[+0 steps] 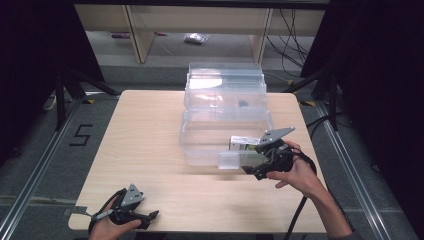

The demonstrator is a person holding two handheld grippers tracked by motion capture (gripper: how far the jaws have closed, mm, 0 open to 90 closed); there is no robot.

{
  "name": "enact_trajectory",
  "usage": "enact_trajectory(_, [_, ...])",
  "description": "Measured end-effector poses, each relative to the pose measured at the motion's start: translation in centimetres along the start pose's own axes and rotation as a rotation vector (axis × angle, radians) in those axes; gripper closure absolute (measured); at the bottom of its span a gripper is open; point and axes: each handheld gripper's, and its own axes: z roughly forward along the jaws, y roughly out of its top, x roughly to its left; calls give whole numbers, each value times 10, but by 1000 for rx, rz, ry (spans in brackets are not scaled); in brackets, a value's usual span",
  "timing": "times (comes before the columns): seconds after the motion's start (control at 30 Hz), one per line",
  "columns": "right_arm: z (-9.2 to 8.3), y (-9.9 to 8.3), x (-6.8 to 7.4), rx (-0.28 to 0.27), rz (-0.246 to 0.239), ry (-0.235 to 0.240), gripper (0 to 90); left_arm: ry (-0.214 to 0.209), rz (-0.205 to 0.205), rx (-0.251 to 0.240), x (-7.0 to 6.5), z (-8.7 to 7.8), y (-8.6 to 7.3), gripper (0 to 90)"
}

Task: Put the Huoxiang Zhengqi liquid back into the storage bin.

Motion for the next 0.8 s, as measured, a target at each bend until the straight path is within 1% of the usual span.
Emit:
enact_trajectory(0.03, [-1, -1, 1, 12, 11, -5, 187, 0, 0, 0, 0, 0, 0, 161])
enact_trajectory(0.07, [0, -2, 3, 8, 10, 1, 187, 0, 0, 0, 0, 0, 0, 161])
enact_trajectory(0.1, [2, -3, 5, -10, 18, -8, 187, -1, 0, 2, 0, 0, 0, 161])
enact_trajectory(0.13, [2, -4, 5, -9, 5, -3, 186, 0, 0, 0, 0, 0, 0, 161])
enact_trajectory(0.17, [2, -4, 7, 2, 10, 4, 186, 0, 0, 0, 0, 0, 0, 161])
enact_trajectory(0.2, [3, -6, 9, -18, 7, -1, 186, 0, 2, 0, 0, 0, 0, 161])
enact_trajectory(0.23, [2, -6, 10, -9, 5, 1, 186, 0, 1, 0, 0, 0, 0, 161])
enact_trajectory(0.27, [3, -6, 11, -19, 1, -5, 185, 0, 0, 0, 0, 0, 0, 161])
enact_trajectory(0.3, [3, -7, 13, -20, 10, -14, 185, 0, -1, -1, 0, 0, 0, 161])
enact_trajectory(0.33, [3, -8, 15, -24, 14, 6, 185, 0, 0, -1, 0, 0, 0, 161])
enact_trajectory(0.37, [4, -8, 15, -26, -10, -2, 185, 0, 1, 0, 0, 0, 0, 161])
enact_trajectory(0.4, [3, -9, 17, -19, 2, 0, 185, 0, 2, 1, 0, 0, 0, 161])
enact_trajectory(0.43, [3, -9, 18, -28, -8, 7, 185, 1, 1, 0, 0, 0, 0, 161])
enact_trajectory(0.5, [2, -10, 20, -28, 1, 8, 185, 1, 0, -1, 0, 0, 0, 161])
enact_trajectory(0.53, [4, -11, 21, -40, -1, 3, 185, 1, 0, -1, 0, 0, 0, 161])
enact_trajectory(0.57, [3, -11, 21, -32, -2, 12, 184, 1, 0, 0, 0, 0, 0, 161])
enact_trajectory(0.6, [3, -12, 22, -34, 0, 8, 184, 2, 1, -1, 0, 0, 0, 161])
enact_trajectory(0.63, [3, -12, 21, -39, -15, 8, 184, 1, 1, 0, 0, 0, 0, 161])
enact_trajectory(0.67, [2, -12, 22, -32, -15, 4, 184, 1, 1, 0, 0, 0, 0, 161])
enact_trajectory(0.7, [3, -13, 23, -45, -12, 2, 184, 2, 0, 0, 0, 0, 0, 161])
enact_trajectory(0.73, [3, -13, 24, -31, 4, 12, 184, 1, 0, -1, 0, 0, 0, 161])
enact_trajectory(0.77, [3, -14, 24, -35, 3, 6, 184, 1, 0, -1, 0, 0, 0, 161])
enact_trajectory(0.8, [4, -14, 25, -42, -2, 9, 184, -1, -1, -1, 0, 0, 0, 161])
